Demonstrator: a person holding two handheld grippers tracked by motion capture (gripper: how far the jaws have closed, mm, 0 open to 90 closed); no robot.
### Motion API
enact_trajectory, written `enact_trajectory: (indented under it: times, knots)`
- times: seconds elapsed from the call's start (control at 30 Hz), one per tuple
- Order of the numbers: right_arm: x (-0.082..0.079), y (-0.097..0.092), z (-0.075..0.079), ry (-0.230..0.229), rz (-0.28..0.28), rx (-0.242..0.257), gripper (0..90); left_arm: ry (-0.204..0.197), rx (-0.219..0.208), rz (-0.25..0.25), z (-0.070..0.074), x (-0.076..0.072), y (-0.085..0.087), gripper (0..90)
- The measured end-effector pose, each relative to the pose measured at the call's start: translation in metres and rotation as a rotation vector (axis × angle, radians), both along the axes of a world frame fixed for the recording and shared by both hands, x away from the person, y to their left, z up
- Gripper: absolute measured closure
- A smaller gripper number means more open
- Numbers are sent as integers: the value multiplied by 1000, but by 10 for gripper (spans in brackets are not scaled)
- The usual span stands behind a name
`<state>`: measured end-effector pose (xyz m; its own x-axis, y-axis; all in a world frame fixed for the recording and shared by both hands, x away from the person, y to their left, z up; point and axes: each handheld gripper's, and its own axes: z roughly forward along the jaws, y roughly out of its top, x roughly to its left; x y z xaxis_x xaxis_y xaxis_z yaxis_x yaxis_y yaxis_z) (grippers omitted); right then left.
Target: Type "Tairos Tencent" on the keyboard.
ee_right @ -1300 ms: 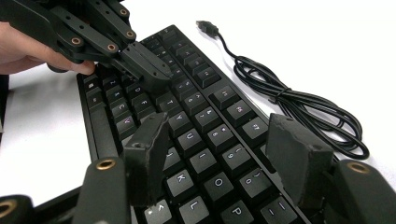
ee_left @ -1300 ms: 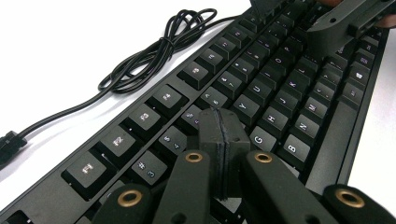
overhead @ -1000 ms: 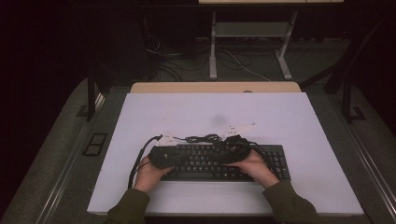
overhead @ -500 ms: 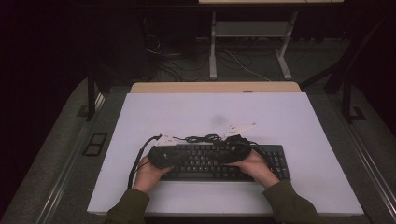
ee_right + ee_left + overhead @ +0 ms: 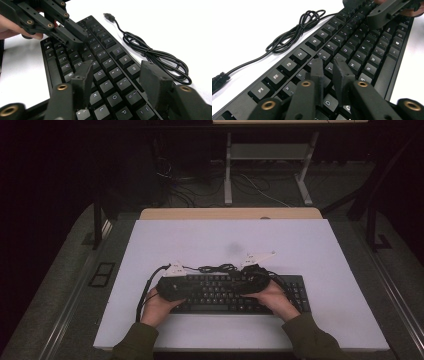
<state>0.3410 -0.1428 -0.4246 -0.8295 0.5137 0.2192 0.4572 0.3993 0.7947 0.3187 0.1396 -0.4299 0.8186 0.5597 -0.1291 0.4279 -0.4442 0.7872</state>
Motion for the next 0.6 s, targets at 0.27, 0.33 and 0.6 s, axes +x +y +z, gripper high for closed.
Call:
enact_trajectory:
  times: [0.27,0.33,0.6]
  knots:
    - [-1,-1,0,1,6,1,583,-14,7,-6,3,-5,1,611]
    - [-1,-1,1,3,8,5,611,-21,9,-9,3,-6,1,568]
    - [-3,-3,2,4,20,10,730,-26,14,-11,3,-10,2,407]
